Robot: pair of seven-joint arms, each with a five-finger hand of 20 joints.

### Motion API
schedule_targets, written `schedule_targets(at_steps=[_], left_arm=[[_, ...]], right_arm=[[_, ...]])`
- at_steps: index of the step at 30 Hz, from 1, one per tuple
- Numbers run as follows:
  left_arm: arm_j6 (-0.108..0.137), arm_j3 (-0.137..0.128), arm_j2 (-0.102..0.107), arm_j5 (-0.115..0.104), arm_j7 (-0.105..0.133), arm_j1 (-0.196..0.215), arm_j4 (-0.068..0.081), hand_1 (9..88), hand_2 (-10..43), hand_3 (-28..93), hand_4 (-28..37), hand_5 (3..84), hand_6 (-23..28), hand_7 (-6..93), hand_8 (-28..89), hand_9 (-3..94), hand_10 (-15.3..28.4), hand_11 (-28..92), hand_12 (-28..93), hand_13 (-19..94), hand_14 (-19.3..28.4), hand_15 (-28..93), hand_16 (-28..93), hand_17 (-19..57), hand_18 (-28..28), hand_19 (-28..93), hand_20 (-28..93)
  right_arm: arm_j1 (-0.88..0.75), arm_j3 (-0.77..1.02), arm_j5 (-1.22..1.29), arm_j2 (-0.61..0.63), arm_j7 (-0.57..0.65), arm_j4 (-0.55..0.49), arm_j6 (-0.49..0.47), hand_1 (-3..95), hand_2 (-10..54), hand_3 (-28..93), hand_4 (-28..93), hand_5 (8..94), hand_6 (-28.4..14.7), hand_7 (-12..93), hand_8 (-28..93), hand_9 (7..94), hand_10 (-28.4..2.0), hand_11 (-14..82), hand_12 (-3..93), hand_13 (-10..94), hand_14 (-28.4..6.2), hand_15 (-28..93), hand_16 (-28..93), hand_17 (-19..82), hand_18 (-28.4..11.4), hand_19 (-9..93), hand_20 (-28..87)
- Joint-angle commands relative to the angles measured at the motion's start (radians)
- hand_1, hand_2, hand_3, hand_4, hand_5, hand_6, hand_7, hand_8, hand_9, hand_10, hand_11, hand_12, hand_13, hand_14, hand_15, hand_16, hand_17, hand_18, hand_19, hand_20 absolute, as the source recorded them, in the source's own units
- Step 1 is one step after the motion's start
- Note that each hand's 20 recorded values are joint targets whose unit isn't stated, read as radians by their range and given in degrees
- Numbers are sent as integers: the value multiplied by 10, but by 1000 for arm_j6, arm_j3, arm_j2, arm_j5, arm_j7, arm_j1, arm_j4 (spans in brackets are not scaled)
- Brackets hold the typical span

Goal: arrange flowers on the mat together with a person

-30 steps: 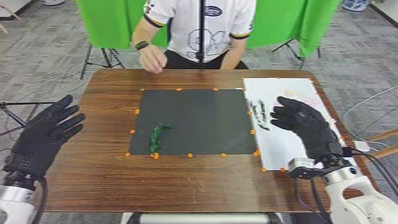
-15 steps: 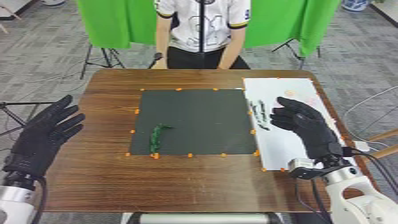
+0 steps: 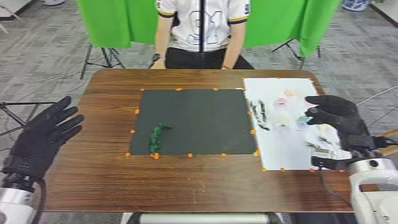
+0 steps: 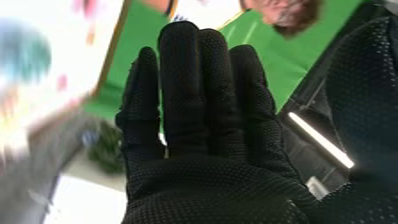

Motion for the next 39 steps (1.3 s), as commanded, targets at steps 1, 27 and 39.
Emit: schedule_targets(at_steps=[1,27,39], left_arm=[[12,-8,-7,2,5,23,-3,265,-50,696,-247,313,27,144,-76,266,109,139,194,217,142,212,42,-78,217,427,93],[15,-4,-1,4,-13,7,3,266,-47,694,-247,313,28,143,-75,265,110,139,195,217,143,216,43,-79,216,427,93],[15,-3,2,4,-11,2,7,267,-44,693,-248,314,28,143,-75,265,109,140,194,218,143,215,41,-79,217,428,93]], right_arm=[[-57,58,-416,99,166,-40,-23,332,-95,668,-283,494,-23,345,-135,588,-120,404,299,549,-105,610,227,241,-187,681,376],[-77,37,-750,162,507,-1,-399,425,-95,431,-283,631,-4,359,-122,710,-110,421,339,656,-98,620,259,311,-185,714,362],[-67,30,-727,171,547,-3,-473,367,-95,508,-283,631,-11,345,-116,705,-117,423,343,650,-102,628,260,307,-187,720,352]])
